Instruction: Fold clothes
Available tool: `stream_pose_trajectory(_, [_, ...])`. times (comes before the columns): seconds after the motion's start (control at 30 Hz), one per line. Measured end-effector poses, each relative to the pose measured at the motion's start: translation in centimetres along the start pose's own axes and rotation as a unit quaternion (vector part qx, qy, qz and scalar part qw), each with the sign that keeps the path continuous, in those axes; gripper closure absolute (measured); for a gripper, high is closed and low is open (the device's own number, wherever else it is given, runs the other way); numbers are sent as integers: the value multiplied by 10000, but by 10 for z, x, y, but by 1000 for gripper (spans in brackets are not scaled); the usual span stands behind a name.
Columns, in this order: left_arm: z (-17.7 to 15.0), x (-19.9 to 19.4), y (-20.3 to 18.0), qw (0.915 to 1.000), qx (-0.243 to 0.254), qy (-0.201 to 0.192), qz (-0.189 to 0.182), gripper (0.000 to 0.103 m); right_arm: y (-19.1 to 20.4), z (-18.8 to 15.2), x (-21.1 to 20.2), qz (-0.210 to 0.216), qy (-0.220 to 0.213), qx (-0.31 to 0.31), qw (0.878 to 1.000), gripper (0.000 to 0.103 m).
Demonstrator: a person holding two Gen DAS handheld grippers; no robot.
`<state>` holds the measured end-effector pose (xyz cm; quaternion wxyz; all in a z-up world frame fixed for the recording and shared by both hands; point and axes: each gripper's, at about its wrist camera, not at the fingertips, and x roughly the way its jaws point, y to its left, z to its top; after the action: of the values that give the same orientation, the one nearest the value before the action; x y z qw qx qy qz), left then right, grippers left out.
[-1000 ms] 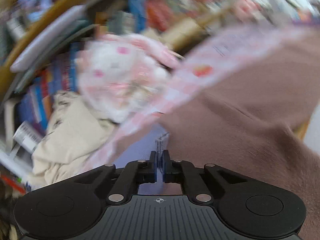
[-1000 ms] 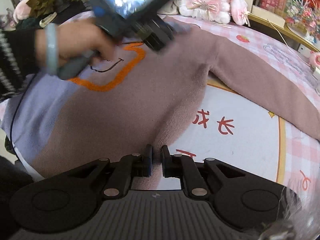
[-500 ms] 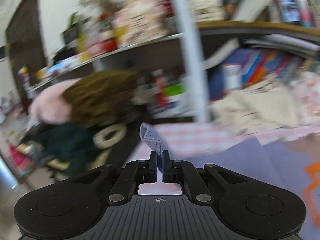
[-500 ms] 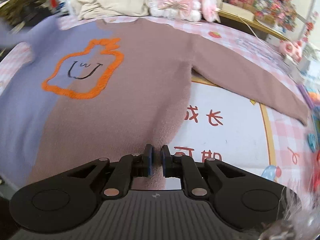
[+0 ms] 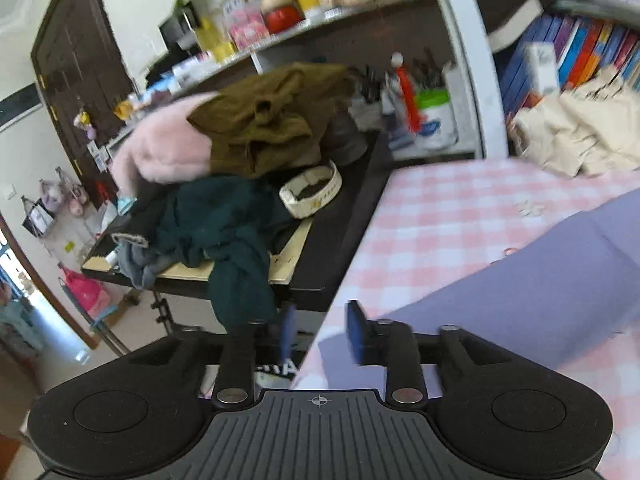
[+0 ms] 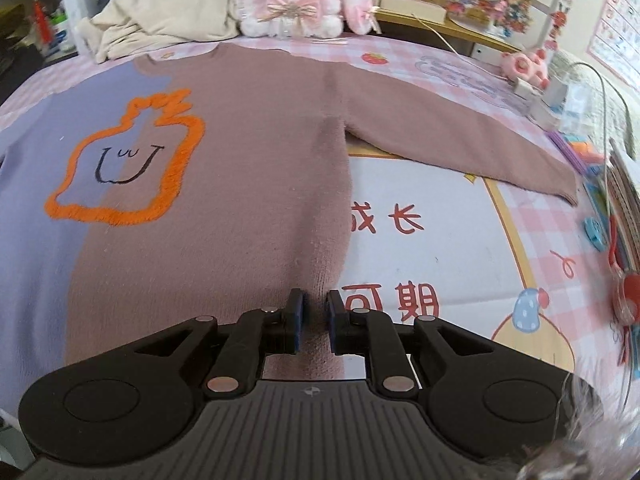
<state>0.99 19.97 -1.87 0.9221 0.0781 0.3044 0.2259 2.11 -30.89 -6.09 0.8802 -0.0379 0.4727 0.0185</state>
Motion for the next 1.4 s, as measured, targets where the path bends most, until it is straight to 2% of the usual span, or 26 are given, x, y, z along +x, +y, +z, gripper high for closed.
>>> stream_pose_trajectory(0.07, [-8, -23, -16, 9966, -61, 54, -825, 54, 0, -3, -3, -25, 3, 68, 10000, 83])
stream_pose_trajectory(0.1, [-10, -34, -27, 9913, -140, 161, -1299, 54, -1, -4, -5, -28, 6, 99, 9999, 81])
stream_pose_trajectory(0.13, [-12, -43, -38, 9820, -242, 336, -1842, 54, -1, -6, -7, -29, 15, 134, 9999, 76])
stream_pose_trajectory(0.2, [-18, -52, -62, 9585, -453, 671, -2732, 54, -3, -13, -11, -1, 39, 233, 9997, 73])
stream_pose_trajectory(0.37, [-27, -52, -111, 9337, -313, 1251, -3340, 54, -9, -26, -19, 136, 67, 564, 9983, 73])
stream_pose_trajectory(0.43, [-31, -50, -122, 9310, -188, 1380, -3374, 54, -12, -30, -21, 214, 82, 705, 9972, 74])
stream_pose_trajectory(0.5, [-32, -47, -127, 9306, -205, 1448, -3355, 65, -14, -32, -22, 331, 90, 804, 9962, 79])
stream_pose_trajectory(0.53, [-31, -44, -128, 9305, -223, 1491, -3338, 74, -14, -32, -22, 397, 93, 841, 9956, 86])
stream_pose_trajectory(0.57, [-29, -40, -129, 9302, -239, 1542, -3322, 98, -15, -32, -22, 448, 94, 863, 9952, 89])
stream_pose_trajectory(0.67, [-27, -31, -128, 9303, -320, 1610, -3279, 99, -12, -26, -18, 445, 74, 768, 9960, 90])
stream_pose_trajectory(0.97, [-6, -9, -149, 9417, -122, 1442, -3036, 99, -5, 3, 3, 371, -12, 417, 9984, 91])
stream_pose_trajectory(1.1, [-8, -16, -138, 9421, -130, 1357, -3062, 95, -8, -6, -6, 450, 5, 480, 9978, 88])
stream_pose_trajectory(1.17, [-10, -25, -131, 9398, -175, 1287, -3161, 91, -9, -11, -10, 475, 3, 522, 9975, 76])
stream_pose_trajectory(1.3, [-20, -36, -121, 9352, -340, 1388, -3241, 80, -16, -23, -17, 569, 23, 743, 9956, 76])
stream_pose_trajectory(1.4, [-29, -39, -118, 9291, -585, 1584, -3291, 80, -16, -30, -21, 588, 11, 826, 9948, 77])
